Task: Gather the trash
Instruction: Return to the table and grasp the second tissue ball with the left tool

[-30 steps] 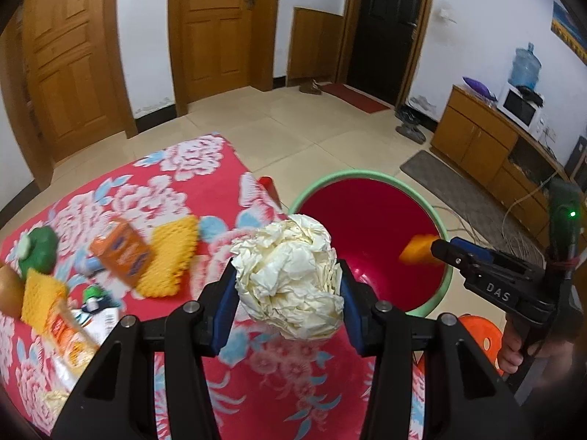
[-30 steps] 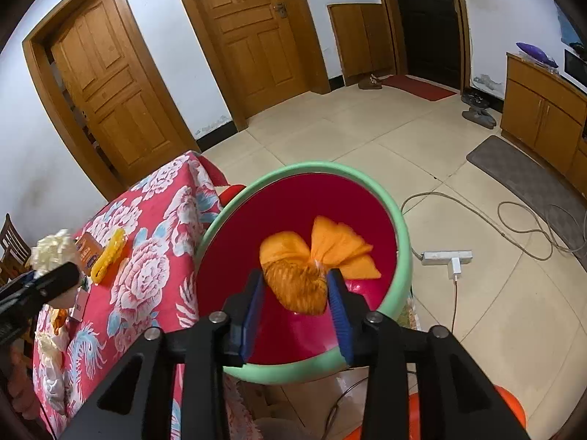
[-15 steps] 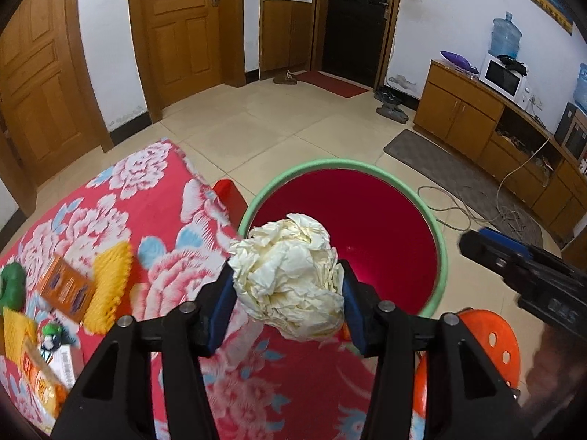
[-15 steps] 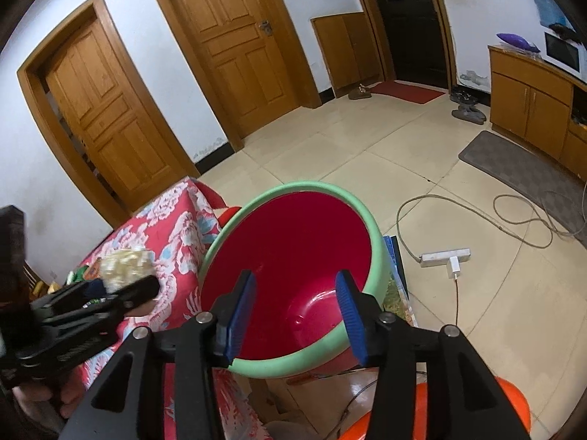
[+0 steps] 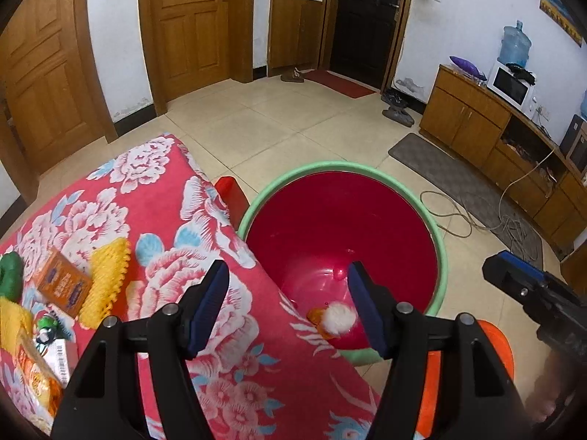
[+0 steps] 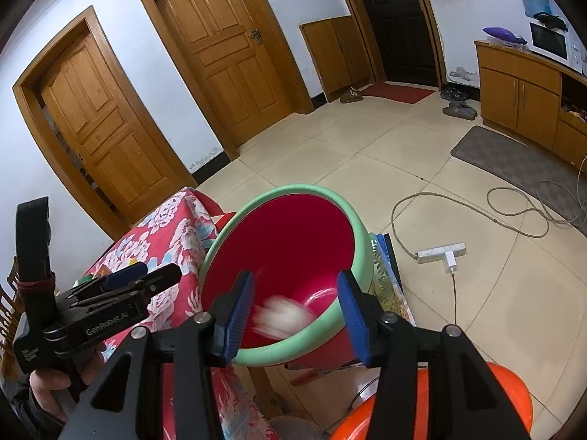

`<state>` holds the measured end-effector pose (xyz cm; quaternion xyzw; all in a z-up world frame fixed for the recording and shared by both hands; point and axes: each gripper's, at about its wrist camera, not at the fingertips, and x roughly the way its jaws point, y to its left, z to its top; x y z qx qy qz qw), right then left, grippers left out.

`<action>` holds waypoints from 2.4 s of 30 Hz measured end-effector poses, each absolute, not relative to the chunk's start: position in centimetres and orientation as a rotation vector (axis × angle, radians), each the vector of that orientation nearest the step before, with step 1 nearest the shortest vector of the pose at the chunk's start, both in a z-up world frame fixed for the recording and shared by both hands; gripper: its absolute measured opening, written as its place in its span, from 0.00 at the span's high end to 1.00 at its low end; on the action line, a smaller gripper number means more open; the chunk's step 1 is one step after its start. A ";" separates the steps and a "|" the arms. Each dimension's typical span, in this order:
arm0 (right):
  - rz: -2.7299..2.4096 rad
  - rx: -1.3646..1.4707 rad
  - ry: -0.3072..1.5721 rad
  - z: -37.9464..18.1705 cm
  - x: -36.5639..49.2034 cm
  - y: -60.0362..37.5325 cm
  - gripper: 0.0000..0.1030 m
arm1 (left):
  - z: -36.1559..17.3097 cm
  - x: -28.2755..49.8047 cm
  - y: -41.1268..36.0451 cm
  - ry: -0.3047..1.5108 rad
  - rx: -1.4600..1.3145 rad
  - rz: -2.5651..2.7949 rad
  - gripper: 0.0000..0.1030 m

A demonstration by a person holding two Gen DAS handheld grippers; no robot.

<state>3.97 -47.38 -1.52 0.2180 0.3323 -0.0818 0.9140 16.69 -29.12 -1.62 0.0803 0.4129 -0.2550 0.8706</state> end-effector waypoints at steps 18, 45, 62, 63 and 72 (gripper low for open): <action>-0.076 0.427 0.671 0.9 0.8 -41.9 0.33 | 4.5 11.2 -19.7 0.778 0.103 -0.390 0.33; 0.023 0.428 0.730 -0.1 -1.3 -35.5 0.25 | -1.5 8.2 -2.7 0.920 -0.009 -0.032 0.33; 0.046 0.403 0.823 -2.4 -0.5 -32.9 0.25 | -5.6 9.0 -0.5 0.962 -0.086 -0.055 0.54; 0.050 0.399 0.827 -2.5 -0.6 -32.6 0.25 | -5.4 8.8 -0.4 0.953 -0.093 -0.063 0.57; 0.096 0.356 0.832 -2.1 -0.8 -29.5 0.25 | -3.1 6.4 1.5 0.882 -0.130 -0.066 0.68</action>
